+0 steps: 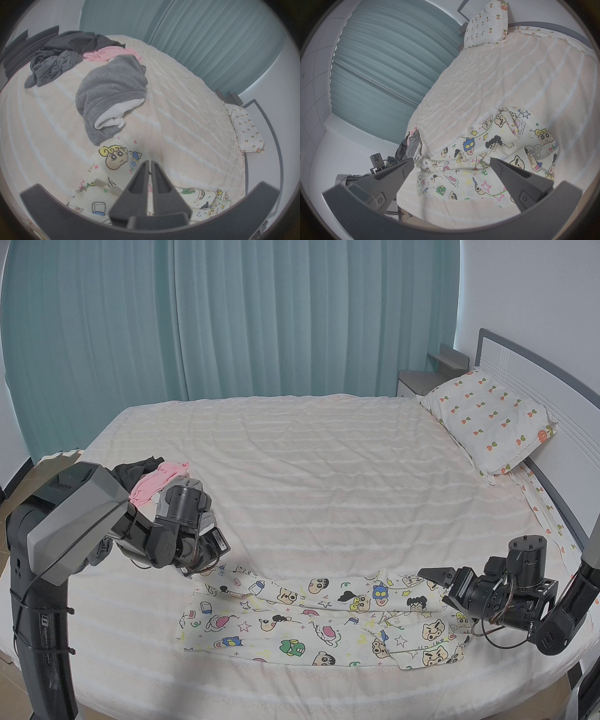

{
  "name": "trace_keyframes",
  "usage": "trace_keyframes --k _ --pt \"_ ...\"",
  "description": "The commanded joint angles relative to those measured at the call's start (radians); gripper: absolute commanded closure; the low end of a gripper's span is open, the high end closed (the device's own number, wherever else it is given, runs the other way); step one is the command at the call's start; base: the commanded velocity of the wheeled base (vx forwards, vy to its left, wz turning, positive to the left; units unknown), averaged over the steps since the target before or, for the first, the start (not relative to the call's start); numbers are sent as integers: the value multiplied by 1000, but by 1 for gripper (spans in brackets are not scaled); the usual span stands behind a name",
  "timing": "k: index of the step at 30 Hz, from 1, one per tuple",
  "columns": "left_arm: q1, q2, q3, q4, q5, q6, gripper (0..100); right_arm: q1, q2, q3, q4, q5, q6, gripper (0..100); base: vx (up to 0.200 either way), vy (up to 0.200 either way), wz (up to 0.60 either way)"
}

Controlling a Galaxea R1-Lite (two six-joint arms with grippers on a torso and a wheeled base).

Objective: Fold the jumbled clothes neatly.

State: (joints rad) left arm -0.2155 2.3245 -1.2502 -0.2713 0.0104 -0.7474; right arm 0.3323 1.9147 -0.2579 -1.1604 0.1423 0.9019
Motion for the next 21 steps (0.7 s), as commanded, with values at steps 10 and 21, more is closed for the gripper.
trace_keyframes --k 10,21 --pt "140 85 -46 7 -277 342 0 24 9 11 -1 -1 0 0 0 0 0" --pt "134 223 -175 6 -265 373 0 48 12 12 -1 -35 -1 0 0 0 0"
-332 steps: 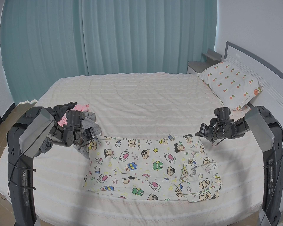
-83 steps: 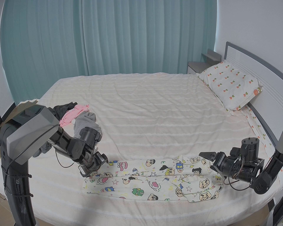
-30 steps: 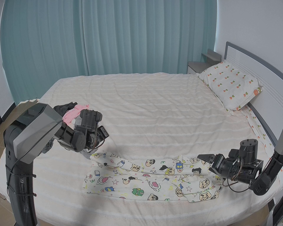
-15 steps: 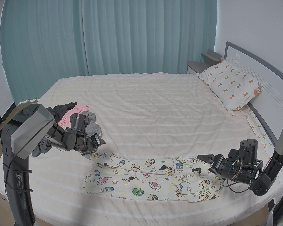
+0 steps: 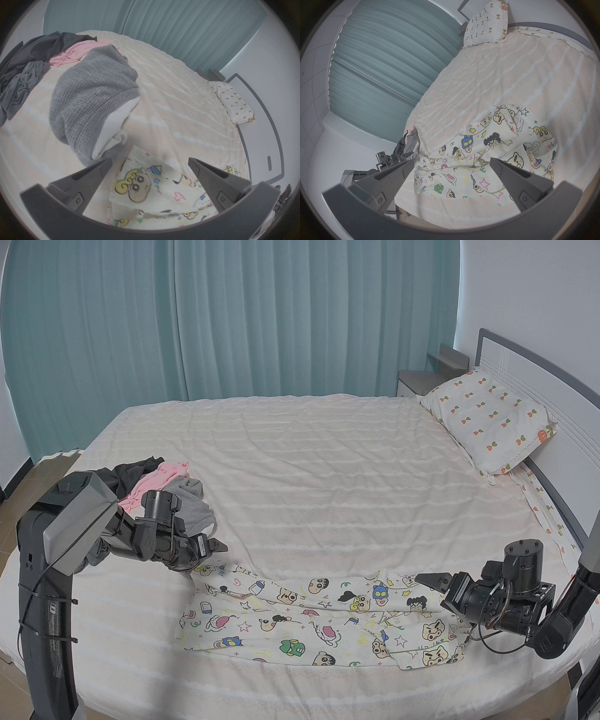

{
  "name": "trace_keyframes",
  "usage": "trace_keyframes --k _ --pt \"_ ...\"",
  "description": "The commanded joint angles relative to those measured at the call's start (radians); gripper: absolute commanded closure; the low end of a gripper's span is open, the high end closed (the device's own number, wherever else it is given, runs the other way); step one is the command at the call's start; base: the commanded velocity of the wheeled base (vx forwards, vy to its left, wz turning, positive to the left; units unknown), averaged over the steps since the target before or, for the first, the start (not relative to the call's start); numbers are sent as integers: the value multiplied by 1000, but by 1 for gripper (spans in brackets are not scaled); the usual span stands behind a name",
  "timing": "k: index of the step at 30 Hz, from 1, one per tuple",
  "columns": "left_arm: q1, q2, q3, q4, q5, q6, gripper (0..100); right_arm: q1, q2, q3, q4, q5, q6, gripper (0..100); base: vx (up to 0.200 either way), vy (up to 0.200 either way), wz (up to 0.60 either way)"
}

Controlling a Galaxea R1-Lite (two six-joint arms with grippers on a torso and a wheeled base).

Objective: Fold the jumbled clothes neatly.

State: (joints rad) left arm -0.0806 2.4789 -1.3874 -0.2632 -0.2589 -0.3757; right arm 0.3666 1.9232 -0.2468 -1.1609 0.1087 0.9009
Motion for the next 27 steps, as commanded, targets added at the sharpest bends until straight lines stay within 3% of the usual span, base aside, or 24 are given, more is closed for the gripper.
trace_keyframes --k 1,11,12,18,27 --pt "-1 75 -45 -1 7 1 0 17 3 1 0 -1 0 0 0 0 0" --pt "-4 92 -51 1 9 0 0 17 25 1 -7 -7 1 0 0 0 0" --pt "-4 92 -58 1 10 0 100 17 28 1 -14 -9 0 0 0 0 0" --pt "1 100 -76 -4 60 -8 100 18 34 14 -40 -9 0 0 0 0 0" --pt "5 46 -59 -1 60 -28 100 18 48 21 -65 -9 -2 0 0 0 0"
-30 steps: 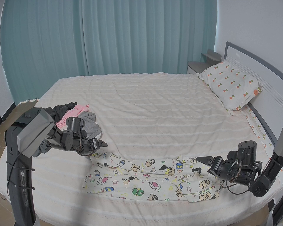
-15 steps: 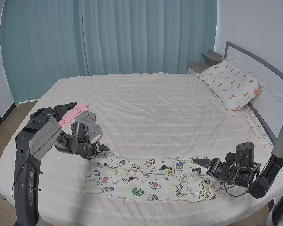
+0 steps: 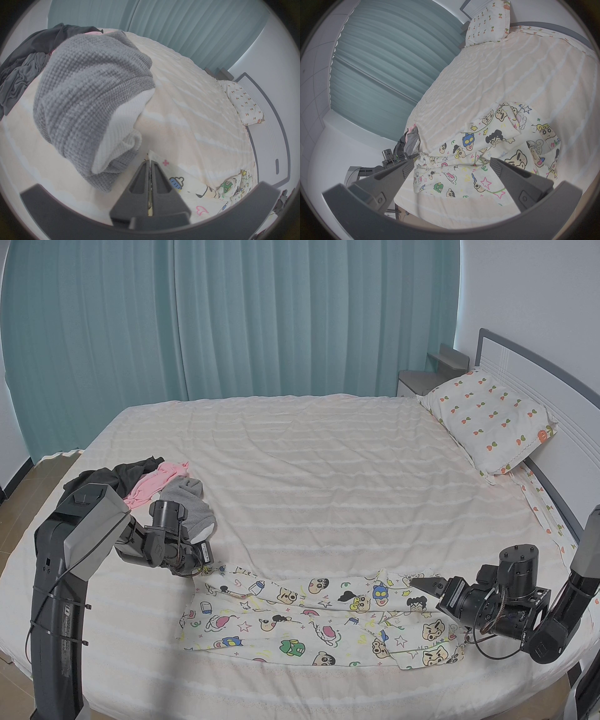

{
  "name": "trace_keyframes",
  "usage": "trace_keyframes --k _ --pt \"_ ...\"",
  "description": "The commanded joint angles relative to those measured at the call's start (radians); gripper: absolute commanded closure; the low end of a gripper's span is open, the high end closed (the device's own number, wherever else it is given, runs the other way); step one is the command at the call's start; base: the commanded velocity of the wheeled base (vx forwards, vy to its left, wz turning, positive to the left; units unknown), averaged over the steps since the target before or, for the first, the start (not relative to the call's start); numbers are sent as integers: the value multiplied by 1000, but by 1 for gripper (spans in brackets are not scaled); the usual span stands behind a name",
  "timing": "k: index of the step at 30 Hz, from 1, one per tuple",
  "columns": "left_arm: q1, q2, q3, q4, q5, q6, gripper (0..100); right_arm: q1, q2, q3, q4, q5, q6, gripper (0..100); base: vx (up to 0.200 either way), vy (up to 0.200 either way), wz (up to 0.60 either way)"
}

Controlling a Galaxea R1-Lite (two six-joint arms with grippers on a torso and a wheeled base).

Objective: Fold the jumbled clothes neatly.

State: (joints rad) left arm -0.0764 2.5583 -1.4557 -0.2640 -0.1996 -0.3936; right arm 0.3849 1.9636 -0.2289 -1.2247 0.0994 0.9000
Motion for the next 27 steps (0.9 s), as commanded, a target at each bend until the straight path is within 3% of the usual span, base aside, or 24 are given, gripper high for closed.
trace_keyframes --k 1,9,19,27 --pt "0 -44 17 -3 -1 -21 100 0 6 3 -1 0 -1 0 0 0 0" --pt "-2 -142 135 -55 -14 -25 100 0 6 3 -1 0 0 0 0 0 0" --pt "1 -224 433 -340 -81 -14 100 0 3 5 -1 0 -1 0 0 0 0" --pt "9 -228 607 -521 -84 16 100 0 4 5 -1 0 -1 0 0 0 0"
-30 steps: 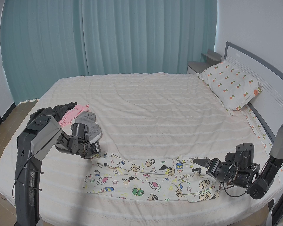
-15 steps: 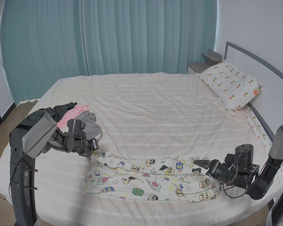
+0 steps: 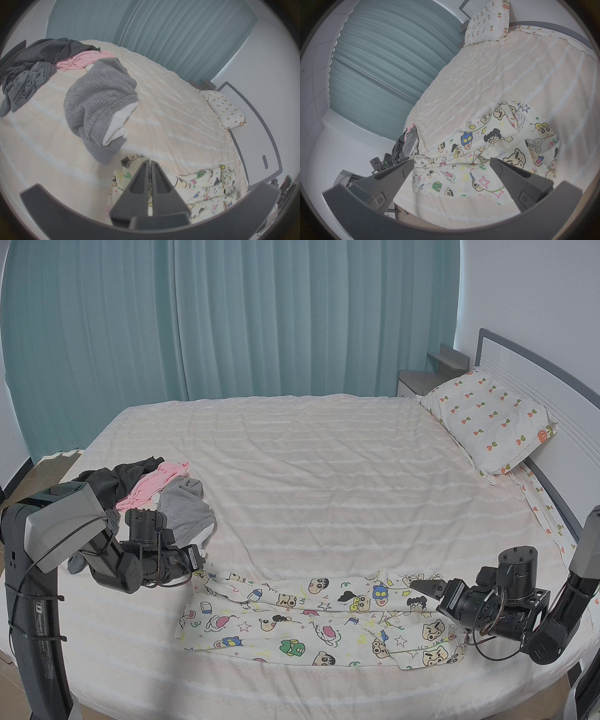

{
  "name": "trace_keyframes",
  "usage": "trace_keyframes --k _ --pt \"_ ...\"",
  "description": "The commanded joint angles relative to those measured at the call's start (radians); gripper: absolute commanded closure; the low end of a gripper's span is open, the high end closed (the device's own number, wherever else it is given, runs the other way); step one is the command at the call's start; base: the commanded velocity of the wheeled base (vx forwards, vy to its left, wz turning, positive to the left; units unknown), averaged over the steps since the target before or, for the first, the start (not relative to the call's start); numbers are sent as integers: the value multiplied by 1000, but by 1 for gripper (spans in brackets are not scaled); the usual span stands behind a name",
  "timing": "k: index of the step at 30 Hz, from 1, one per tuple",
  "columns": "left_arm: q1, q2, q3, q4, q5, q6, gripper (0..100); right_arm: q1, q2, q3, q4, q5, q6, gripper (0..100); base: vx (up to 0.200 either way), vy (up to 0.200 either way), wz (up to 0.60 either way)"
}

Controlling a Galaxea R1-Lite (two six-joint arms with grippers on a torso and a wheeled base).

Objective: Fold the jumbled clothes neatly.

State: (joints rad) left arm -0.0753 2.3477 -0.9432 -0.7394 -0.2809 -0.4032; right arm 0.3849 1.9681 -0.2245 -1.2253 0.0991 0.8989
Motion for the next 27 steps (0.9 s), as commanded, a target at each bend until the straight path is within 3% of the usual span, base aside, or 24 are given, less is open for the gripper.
trace_keyframes --k 1,11,12,21,24,27 --pt "12 -16 110 -49 -4 41 100 0 0 1 0 1 0 0 0 0 0" --pt "25 12 195 -84 -3 72 100 0 3 1 0 1 2 0 0 0 0" --pt "25 13 204 -92 -3 80 0 0 3 1 0 1 0 0 0 0 0" --pt "42 16 230 -160 26 87 0 0 3 1 0 1 0 0 0 0 0" --pt "65 16 245 -239 46 83 0 0 3 1 0 1 0 0 0 0 0" --pt "69 12 224 -268 48 38 0 0 3 1 0 1 0 0 0 0 0"
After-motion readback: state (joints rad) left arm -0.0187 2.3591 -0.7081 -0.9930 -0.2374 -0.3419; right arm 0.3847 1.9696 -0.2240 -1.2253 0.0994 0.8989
